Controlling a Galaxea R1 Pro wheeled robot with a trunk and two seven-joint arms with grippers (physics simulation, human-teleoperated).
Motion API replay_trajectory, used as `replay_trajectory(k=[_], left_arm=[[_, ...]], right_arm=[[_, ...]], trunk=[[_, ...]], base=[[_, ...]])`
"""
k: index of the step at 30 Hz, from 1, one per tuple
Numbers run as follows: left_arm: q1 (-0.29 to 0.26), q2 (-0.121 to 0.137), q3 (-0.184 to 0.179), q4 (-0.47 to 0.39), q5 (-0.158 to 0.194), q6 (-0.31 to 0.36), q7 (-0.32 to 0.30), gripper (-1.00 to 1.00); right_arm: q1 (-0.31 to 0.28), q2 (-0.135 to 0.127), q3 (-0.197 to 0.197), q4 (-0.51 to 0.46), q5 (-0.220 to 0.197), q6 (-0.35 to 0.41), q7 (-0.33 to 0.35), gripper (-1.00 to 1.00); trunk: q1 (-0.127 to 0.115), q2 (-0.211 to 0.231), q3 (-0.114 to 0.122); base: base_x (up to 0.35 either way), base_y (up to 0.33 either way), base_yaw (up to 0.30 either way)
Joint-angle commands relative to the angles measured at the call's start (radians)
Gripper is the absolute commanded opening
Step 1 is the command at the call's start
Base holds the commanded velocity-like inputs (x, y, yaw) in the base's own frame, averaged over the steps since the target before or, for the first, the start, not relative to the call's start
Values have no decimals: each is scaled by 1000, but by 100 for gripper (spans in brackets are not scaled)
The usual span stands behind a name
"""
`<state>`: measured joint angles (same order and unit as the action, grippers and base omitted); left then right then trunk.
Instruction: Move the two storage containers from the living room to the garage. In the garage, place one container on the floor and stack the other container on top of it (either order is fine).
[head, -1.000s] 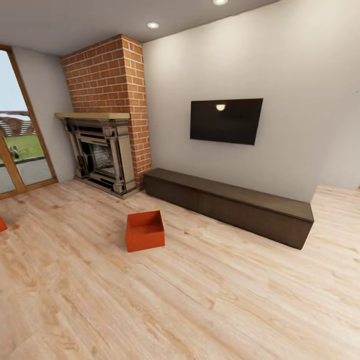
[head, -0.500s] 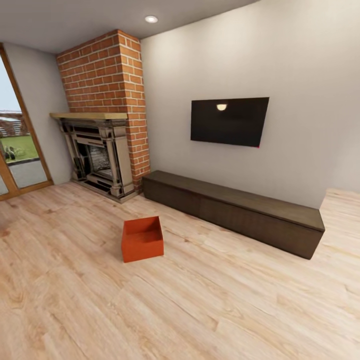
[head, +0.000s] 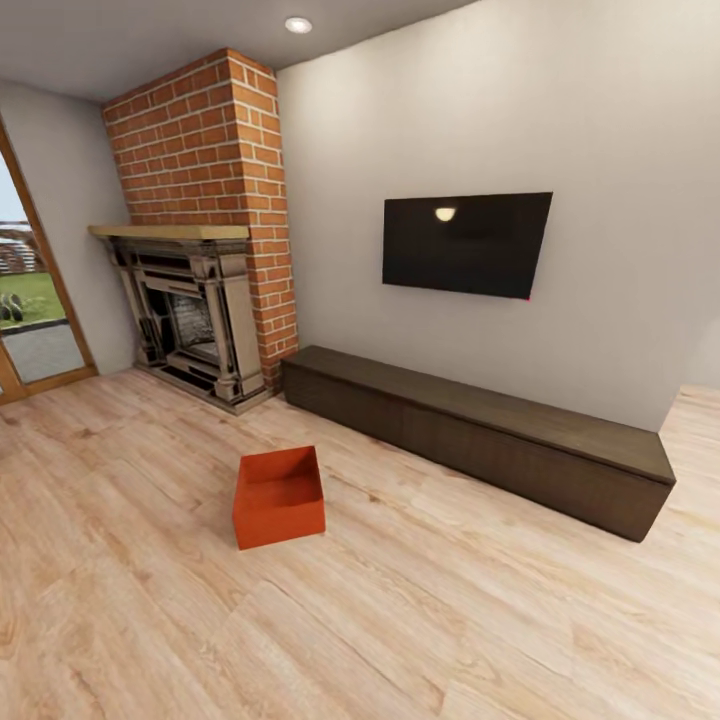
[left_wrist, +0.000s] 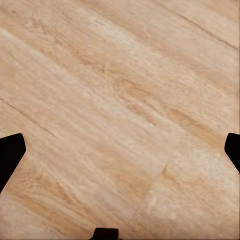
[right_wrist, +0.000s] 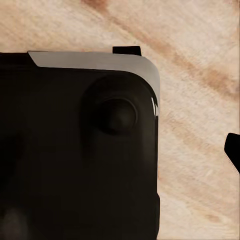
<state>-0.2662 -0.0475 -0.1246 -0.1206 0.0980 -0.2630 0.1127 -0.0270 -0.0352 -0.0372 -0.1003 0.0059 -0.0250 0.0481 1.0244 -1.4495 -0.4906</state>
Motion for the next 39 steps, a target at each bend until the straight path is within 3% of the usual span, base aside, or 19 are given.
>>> replay_trajectory(k=[1, 29, 39], left_arm=[[-1, 0, -9, 1, 10, -3, 4, 100], [-1, 0, -9, 1, 11, -3, 4, 100], [-1, 0, -9, 1, 11, -4, 4, 100]], right_arm=[[-1, 2, -4, 1, 0, -3, 4, 100], [0, 7, -4, 7, -2, -1, 2, 100], [-1, 9, -1, 8, 0, -1, 1, 100]], trunk=[[1, 0, -1], [1, 0, -1], [1, 0, -1]], base=[[344, 0, 0], [344, 0, 0], [344, 0, 185]])
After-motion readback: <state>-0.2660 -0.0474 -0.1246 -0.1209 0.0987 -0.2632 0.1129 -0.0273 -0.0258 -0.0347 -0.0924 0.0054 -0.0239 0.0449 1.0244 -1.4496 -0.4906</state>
